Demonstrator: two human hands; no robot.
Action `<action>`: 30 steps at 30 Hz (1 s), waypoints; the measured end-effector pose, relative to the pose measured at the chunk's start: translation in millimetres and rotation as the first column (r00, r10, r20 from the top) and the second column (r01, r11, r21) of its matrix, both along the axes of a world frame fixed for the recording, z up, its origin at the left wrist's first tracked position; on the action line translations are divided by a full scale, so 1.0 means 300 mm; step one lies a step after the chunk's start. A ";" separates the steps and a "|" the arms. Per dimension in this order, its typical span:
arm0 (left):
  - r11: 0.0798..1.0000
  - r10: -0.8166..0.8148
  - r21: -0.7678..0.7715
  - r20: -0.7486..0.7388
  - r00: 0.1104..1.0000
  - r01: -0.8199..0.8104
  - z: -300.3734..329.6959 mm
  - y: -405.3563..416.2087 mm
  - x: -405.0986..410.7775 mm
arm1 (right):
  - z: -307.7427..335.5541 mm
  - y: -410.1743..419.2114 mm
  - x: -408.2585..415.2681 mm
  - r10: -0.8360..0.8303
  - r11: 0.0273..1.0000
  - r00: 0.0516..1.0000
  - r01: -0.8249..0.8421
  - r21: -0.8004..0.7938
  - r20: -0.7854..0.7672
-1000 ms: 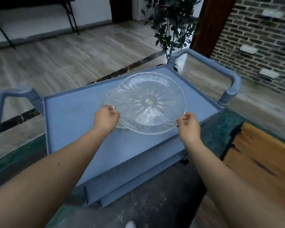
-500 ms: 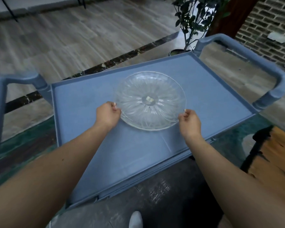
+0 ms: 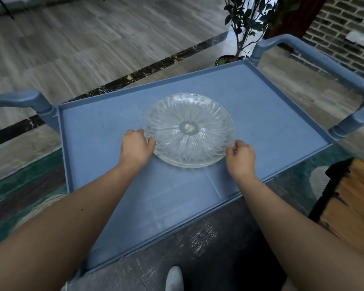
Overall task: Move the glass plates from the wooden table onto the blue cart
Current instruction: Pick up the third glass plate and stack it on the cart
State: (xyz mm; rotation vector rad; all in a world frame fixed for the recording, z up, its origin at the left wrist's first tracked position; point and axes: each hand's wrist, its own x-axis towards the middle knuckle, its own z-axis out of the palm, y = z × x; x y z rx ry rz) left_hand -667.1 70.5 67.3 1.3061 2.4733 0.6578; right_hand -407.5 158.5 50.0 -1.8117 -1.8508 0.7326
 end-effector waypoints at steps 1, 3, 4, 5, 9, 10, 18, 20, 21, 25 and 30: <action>1.000 -0.004 -0.021 -0.012 1.000 0.004 -0.004 -0.001 -0.001 | -0.004 -0.003 0.000 0.001 1.000 1.000 -0.001 -0.011 -0.001; 0.999 -0.006 -0.047 -0.019 1.000 0.005 -0.011 -0.007 -0.003 | -0.010 -0.009 0.000 -0.001 0.999 1.000 0.000 -0.040 -0.016; 0.998 -0.016 -0.054 -0.028 0.999 0.014 -0.013 -0.007 -0.003 | -0.010 -0.010 0.004 0.001 0.999 1.000 -0.002 -0.050 -0.024; 0.998 -0.024 -0.065 -0.039 0.999 0.021 -0.018 -0.010 -0.007 | -0.013 -0.011 0.004 0.011 0.998 1.000 -0.012 -0.061 -0.028; 0.996 -0.025 -0.087 -0.075 0.997 0.019 -0.012 -0.011 0.014 | 0.012 -0.031 0.042 0.001 0.993 0.999 -0.005 -0.114 -0.033; 0.997 -0.022 -0.074 -0.093 0.995 0.015 -0.005 -0.010 0.028 | 0.021 -0.040 0.054 -0.001 0.994 0.999 -0.002 -0.112 -0.033; 0.954 -0.299 -0.012 -0.147 0.943 0.300 0.104 0.082 0.293 | 0.163 -0.121 0.263 -0.078 0.996 0.989 0.082 -0.024 0.124; 0.926 -0.373 -0.006 -0.162 0.913 0.377 0.130 0.104 0.384 | 0.197 -0.151 0.347 -0.115 0.993 0.981 0.120 -0.022 0.153; 0.901 -0.428 -0.011 -0.167 0.888 0.433 0.146 0.120 0.464 | 0.222 -0.184 0.428 -0.154 0.987 0.974 0.158 -0.014 0.164; 0.840 -0.540 -0.037 -0.166 0.825 0.542 0.166 0.162 0.633 | 0.260 -0.250 0.604 -0.218 0.974 0.957 0.225 -0.012 0.191; 0.727 -0.679 -0.042 -0.196 0.708 0.686 0.212 0.176 0.928 | 0.297 -0.376 0.881 -0.363 0.929 0.910 0.370 0.006 0.200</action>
